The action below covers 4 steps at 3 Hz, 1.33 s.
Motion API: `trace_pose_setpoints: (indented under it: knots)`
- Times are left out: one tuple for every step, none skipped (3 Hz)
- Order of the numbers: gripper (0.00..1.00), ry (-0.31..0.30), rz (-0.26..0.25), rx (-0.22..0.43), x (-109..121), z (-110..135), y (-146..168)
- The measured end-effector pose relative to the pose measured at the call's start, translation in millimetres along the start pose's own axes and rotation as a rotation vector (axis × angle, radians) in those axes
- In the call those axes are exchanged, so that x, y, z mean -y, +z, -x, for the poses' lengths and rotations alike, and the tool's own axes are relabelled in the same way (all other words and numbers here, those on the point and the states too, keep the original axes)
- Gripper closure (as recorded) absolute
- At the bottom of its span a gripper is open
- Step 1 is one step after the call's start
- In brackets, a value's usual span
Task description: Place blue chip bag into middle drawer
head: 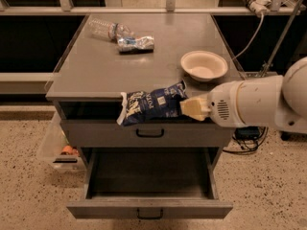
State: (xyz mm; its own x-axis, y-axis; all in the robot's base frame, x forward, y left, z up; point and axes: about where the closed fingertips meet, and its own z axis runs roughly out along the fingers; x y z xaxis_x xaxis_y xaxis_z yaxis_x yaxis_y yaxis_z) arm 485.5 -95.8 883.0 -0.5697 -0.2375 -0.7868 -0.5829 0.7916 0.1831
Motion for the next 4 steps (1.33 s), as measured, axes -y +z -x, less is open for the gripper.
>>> trace_pose_setpoints:
  knots:
    - [1.00, 0.105, -0.039, -0.055, -6.3, -37.2, -10.6]
    - [1.00, 0.215, -0.082, -0.088, -7.4, -74.7, -18.7]
    - [1.00, 0.300, -0.098, -0.106, 0.9, -108.0, -13.3]
    - [1.00, 0.337, -0.087, -0.138, 4.5, -143.4, 9.7]
